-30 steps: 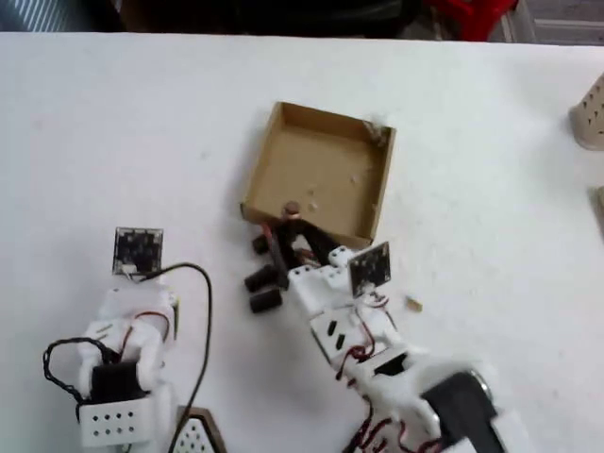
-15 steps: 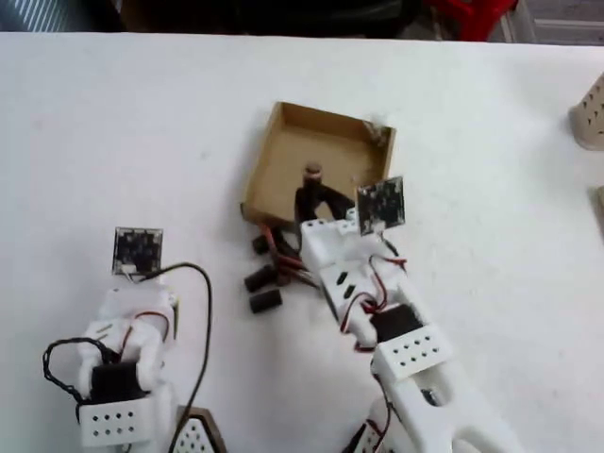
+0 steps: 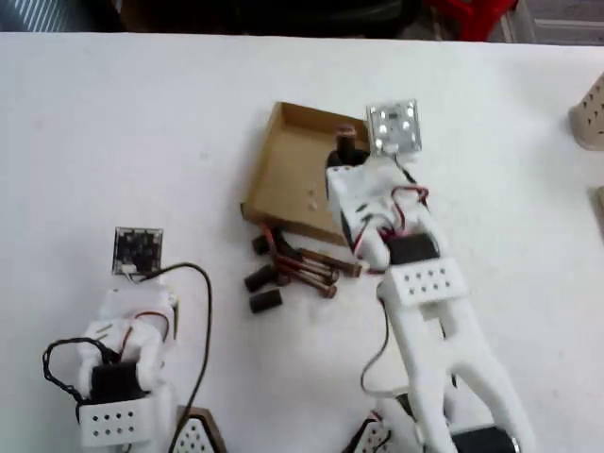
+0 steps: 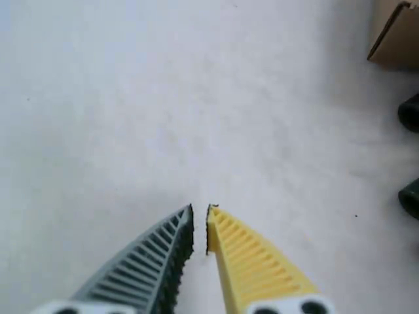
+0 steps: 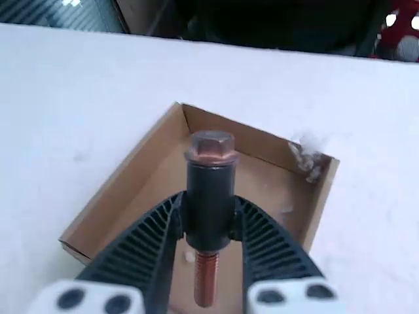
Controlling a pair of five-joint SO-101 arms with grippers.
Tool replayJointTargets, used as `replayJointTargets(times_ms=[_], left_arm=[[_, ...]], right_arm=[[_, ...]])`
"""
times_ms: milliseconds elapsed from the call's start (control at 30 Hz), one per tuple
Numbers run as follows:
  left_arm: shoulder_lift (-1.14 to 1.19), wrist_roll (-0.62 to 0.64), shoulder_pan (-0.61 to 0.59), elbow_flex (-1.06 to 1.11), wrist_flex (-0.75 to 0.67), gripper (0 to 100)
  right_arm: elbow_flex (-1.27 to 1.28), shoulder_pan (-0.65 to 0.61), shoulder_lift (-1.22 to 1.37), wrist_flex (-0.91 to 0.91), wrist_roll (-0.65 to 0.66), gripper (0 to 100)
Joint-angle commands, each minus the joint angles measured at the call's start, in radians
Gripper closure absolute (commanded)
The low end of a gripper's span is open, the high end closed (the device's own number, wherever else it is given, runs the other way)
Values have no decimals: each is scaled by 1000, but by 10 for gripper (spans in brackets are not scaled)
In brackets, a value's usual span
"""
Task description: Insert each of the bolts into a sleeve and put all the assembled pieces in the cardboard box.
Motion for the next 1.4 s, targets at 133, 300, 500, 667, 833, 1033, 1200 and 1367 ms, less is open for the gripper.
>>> replayJointTargets(times_ms=[133,300,500,667,833,1033,1200,1367], left_arm=[[-2,-11,-12,-2,6,935],[-2,-11,-12,-2,6,935],[-2,-12,-13,-2,6,935],[-2,-12,-13,-2,6,935],[-2,-12,-13,-2,6,935],[-2,-12,-13,-2,6,935],[-2,-12,-13,-2,6,935],[-2,-12,-13,-2,6,935]], right_arm=[[-284,22,265,139,14,981],[-333,22,387,140,14,981],[-382,28,516,142,-61,981],[-436,36,585,179,-109,982],[-502,41,638,242,-112,978],[-511,38,665,243,-110,977],[-508,39,657,246,-106,977],[-512,33,657,278,-106,976]])
